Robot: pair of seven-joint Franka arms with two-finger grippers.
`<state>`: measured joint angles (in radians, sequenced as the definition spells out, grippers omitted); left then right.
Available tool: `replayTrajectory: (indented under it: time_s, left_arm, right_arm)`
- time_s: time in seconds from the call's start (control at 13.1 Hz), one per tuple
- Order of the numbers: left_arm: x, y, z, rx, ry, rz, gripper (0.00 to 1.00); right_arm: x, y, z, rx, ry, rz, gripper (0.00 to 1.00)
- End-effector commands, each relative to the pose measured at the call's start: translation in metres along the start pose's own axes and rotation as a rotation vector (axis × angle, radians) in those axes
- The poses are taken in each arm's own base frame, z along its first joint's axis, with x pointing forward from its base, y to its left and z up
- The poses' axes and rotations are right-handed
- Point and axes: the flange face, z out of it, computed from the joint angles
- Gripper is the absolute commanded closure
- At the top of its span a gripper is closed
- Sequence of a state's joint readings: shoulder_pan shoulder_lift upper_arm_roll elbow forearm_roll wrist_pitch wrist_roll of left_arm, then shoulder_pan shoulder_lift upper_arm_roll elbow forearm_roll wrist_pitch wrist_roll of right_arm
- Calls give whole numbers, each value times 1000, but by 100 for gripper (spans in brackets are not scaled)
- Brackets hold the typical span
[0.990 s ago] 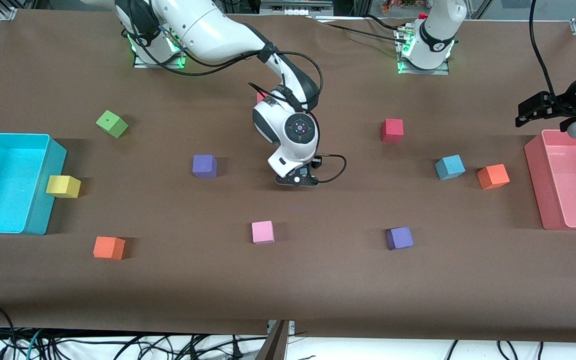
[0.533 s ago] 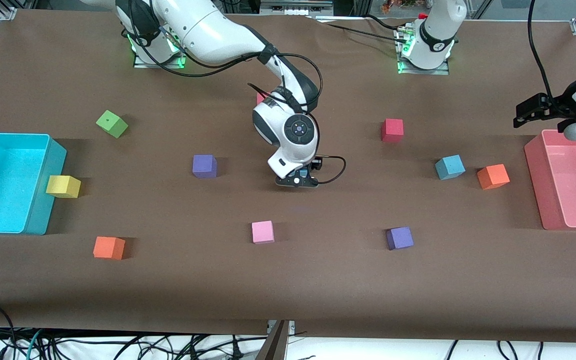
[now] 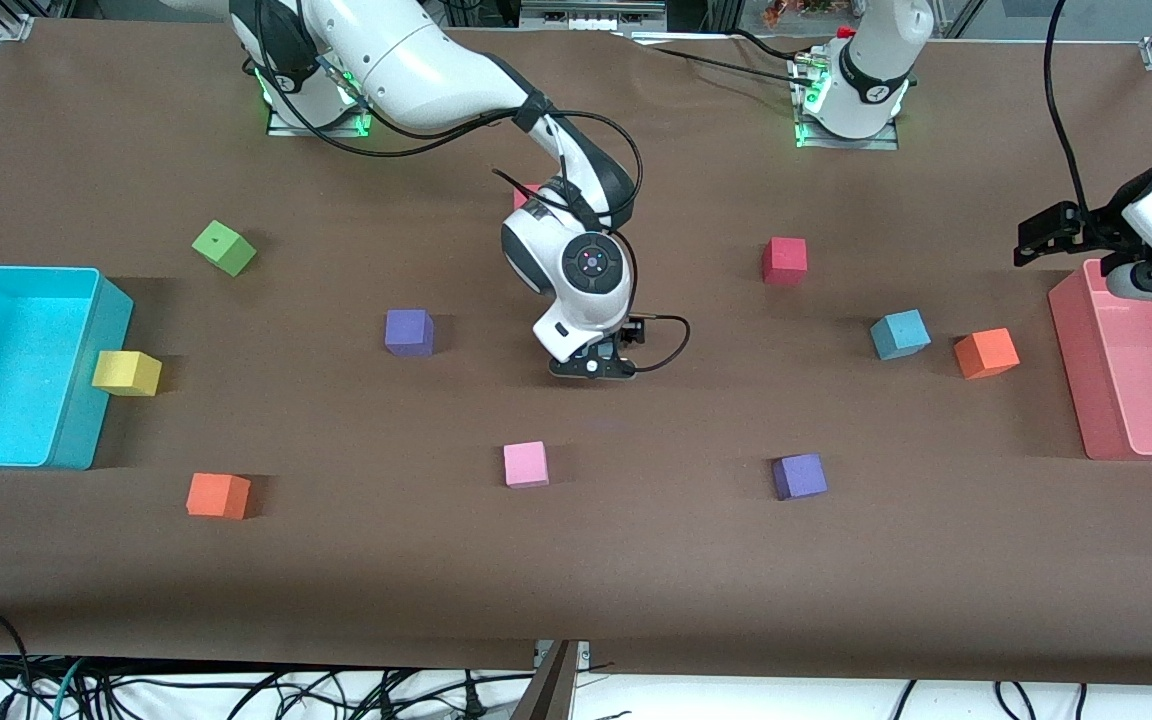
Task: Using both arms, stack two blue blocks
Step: 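Lift the light blue cube with the right gripper toward the table middle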
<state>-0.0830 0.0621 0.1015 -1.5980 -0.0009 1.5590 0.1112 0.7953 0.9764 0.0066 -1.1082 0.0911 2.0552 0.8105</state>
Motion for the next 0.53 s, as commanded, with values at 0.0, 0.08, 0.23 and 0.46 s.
replayTrajectory:
  time_s: [0.0, 0.08, 0.23, 0.46]
  left_arm:
    - [9, -7, 24, 7, 30, 10, 0]
    - [9, -10, 36, 9, 39, 6, 0]
    - [12, -11, 59, 15, 53, 6, 0]
    - [10, -13, 103, 15, 50, 4, 0]
  right_arm:
    - [14, 5, -21, 63, -21, -3, 1]
    - [21, 10, -31, 84, -28, -2, 1]
    - [27, 17, -73, 122, -21, -38, 1]
    - [26, 35, -110, 76, -64, -167, 1]
